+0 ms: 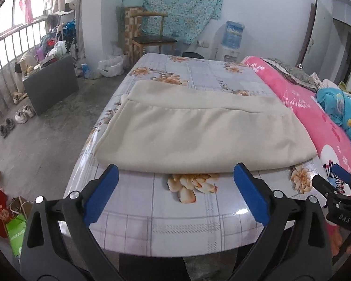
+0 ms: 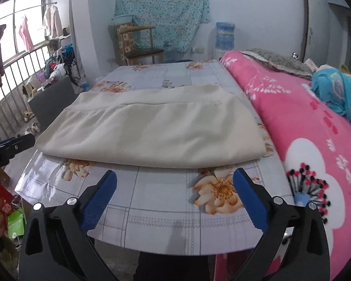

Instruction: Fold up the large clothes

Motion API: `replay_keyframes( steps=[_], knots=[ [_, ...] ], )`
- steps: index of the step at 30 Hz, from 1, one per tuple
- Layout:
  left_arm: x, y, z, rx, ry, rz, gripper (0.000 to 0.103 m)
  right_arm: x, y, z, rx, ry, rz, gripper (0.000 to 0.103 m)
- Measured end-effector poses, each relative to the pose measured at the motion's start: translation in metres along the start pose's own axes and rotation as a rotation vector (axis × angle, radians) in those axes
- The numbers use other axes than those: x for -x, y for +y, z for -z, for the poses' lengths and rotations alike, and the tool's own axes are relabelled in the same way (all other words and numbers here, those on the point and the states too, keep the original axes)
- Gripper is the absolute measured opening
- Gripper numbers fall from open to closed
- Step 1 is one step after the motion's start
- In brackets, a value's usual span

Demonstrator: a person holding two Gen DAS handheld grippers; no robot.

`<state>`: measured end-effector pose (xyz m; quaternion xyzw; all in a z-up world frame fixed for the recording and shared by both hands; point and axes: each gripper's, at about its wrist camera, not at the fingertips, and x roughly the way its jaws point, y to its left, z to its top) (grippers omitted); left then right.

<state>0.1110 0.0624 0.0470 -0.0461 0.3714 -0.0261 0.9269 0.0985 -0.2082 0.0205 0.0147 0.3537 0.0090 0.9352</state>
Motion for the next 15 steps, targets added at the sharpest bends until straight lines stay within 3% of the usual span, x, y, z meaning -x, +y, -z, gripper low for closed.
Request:
replay_keyframes(
  steps=[8, 15],
  knots=[
    [0.004, -0.022, 0.01, -0.031, -0.004, -0.142, 0.095, 0.006, 0.004, 0.001, -0.019, 0.048, 0.03, 0.097],
    [-0.007, -0.025, 0.013, -0.025, 0.045, -0.169, 0.095, -0.004, 0.018, 0.002, -0.013, 0.095, 0.019, 0.097]
  ],
)
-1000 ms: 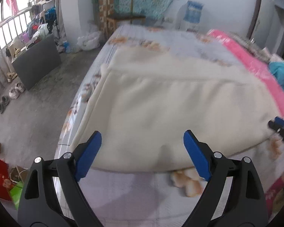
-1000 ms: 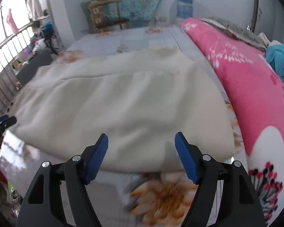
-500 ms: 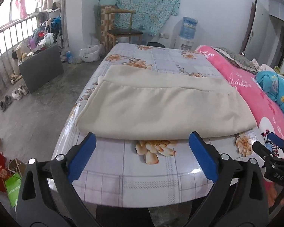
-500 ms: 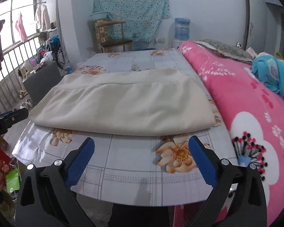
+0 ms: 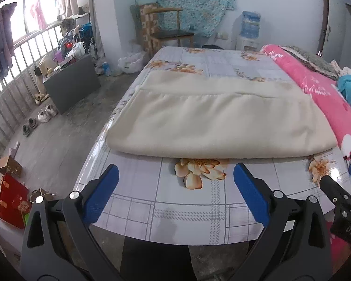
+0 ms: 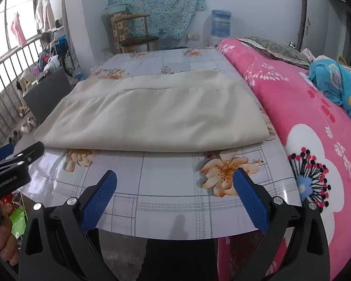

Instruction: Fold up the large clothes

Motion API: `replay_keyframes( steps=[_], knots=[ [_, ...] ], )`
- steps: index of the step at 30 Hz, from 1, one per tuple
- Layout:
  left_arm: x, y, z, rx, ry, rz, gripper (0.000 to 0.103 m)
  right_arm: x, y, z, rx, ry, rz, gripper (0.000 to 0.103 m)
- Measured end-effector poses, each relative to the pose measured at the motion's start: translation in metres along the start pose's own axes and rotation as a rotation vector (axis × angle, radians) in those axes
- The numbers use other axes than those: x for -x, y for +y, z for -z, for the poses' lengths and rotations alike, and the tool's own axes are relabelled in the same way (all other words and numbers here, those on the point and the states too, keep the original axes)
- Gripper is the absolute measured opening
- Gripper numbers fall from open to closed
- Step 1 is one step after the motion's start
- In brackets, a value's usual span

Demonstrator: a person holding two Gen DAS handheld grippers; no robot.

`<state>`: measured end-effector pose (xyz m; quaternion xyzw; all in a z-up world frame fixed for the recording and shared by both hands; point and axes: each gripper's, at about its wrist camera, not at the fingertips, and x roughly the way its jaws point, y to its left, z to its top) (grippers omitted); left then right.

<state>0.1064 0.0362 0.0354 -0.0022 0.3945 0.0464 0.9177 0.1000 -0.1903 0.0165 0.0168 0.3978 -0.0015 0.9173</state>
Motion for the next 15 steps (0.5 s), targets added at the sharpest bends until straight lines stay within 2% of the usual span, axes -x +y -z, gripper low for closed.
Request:
replay_keyframes(
  steps=[15],
  knots=[
    [-0.004, -0.0108, 0.0036, -0.04, 0.027, 0.002, 0.095, -0.0064, 0.0063, 0.0007, 0.031, 0.033, 0.025, 0.097]
  ],
)
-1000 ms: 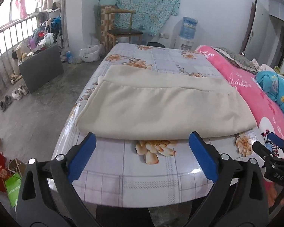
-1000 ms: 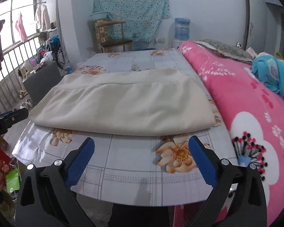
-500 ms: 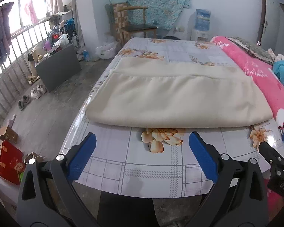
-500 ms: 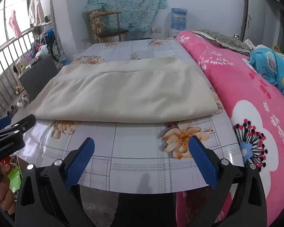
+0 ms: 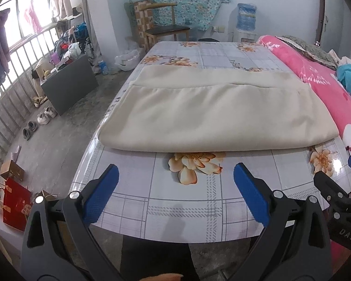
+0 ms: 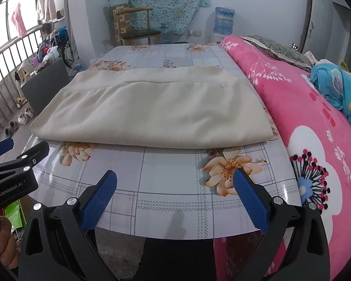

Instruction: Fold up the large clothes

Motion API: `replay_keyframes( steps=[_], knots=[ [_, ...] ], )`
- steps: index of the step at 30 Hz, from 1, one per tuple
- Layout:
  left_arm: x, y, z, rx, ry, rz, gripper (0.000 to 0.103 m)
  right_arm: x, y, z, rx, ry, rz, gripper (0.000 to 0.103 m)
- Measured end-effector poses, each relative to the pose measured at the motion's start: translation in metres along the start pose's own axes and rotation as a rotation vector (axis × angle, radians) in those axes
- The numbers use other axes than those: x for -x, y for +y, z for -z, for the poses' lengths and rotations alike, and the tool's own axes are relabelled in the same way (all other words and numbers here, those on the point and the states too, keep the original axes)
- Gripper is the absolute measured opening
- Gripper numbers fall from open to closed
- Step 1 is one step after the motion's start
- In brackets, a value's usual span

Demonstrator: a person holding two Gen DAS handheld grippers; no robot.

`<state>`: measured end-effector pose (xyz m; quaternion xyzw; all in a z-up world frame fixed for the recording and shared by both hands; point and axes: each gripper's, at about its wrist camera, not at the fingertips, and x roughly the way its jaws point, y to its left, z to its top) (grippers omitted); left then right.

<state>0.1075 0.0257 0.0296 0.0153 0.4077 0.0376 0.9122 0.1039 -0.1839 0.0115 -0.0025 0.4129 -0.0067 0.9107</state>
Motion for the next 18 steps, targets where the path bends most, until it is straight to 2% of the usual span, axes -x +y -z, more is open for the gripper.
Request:
replay_keyframes(
  steps=[18],
  knots=[
    [-0.0017, -0.0075, 0.0015, -0.006, 0.015, 0.032, 0.095, 0.0002, -0.0067, -0.0017, -0.021, 0.005, 0.009, 0.097]
  ],
)
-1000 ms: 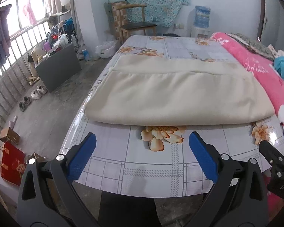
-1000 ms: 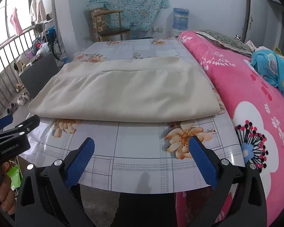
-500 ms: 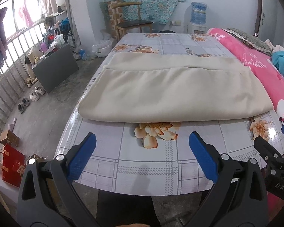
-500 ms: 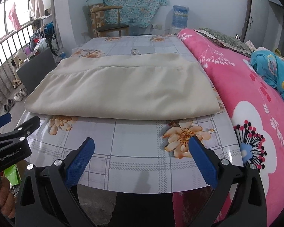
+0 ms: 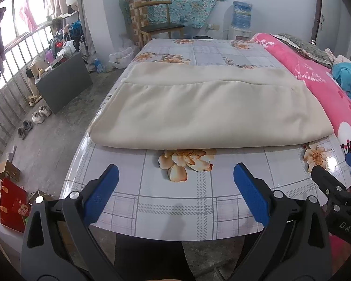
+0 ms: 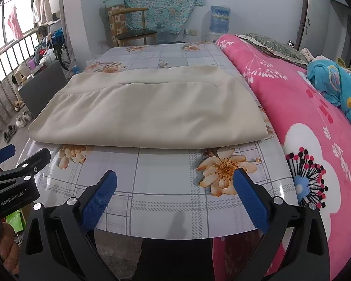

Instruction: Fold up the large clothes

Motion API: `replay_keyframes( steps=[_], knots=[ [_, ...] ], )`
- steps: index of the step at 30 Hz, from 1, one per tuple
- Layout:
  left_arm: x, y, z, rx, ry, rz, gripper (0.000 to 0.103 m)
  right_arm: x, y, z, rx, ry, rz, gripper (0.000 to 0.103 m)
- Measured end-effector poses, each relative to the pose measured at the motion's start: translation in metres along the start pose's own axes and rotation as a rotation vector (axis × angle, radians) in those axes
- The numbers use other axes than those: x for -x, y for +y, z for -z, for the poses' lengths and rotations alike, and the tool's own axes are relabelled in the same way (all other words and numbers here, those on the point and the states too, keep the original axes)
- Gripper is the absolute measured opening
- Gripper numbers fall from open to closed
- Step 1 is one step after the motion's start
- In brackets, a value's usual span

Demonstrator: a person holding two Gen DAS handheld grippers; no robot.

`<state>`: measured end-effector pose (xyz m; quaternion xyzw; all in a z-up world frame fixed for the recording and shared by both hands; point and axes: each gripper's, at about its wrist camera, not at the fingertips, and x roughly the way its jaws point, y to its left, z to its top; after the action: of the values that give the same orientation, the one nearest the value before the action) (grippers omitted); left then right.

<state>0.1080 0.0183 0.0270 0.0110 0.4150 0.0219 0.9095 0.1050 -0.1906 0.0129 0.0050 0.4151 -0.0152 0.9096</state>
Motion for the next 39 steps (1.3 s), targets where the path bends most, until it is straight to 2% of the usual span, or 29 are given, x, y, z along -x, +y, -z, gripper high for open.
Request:
replay_keyframes(
  steps=[39],
  knots=[
    [-0.0025, -0.004, 0.0019, -0.007, 0.01, 0.015, 0.095, 0.0002, -0.0013, -0.0013, -0.001, 0.004, 0.005, 0.097]
  ],
)
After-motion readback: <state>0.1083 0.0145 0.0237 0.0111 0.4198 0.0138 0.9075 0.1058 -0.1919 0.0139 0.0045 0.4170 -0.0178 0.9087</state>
